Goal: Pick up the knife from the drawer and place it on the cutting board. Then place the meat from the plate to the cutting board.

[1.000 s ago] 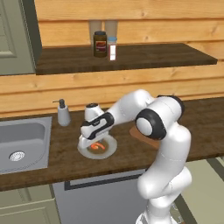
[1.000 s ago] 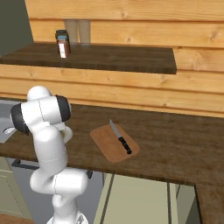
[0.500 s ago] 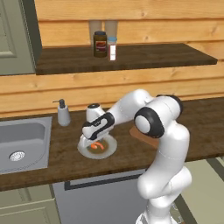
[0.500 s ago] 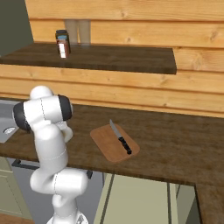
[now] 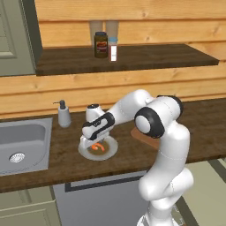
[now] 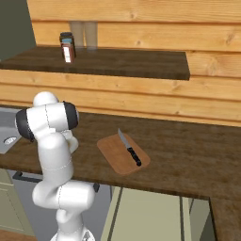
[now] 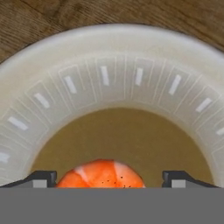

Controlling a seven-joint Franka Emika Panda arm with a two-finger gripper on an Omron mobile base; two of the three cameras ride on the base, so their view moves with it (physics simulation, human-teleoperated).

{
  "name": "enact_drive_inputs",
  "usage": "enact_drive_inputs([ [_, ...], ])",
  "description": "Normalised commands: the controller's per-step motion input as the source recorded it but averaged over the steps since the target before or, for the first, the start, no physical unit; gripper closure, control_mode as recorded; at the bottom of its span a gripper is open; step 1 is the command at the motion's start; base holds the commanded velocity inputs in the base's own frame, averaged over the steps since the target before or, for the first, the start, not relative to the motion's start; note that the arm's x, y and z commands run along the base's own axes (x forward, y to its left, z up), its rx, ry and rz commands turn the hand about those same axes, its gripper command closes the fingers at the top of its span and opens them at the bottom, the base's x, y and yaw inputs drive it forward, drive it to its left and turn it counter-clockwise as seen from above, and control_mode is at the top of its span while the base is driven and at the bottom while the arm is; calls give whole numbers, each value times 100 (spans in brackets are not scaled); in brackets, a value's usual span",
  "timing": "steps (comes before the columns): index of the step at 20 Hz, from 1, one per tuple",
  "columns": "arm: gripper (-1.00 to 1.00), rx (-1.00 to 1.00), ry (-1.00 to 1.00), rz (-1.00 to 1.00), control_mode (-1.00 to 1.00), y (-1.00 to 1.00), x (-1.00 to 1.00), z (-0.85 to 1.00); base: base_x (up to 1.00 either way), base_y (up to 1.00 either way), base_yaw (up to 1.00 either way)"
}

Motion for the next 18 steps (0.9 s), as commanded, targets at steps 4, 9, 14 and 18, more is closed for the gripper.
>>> enact_drive_inputs([
  [4,100,1,0,0,-100,0,-4,-11,0,0,0],
  [9,100,0,0,0,-100,0,-7,-14,0,0,0],
  [14,100,0,-2,0,-100,-14,0,-35,0,0,0],
  [18,100,0,-16,0,-100,-51,-8,-6,0,0,0],
])
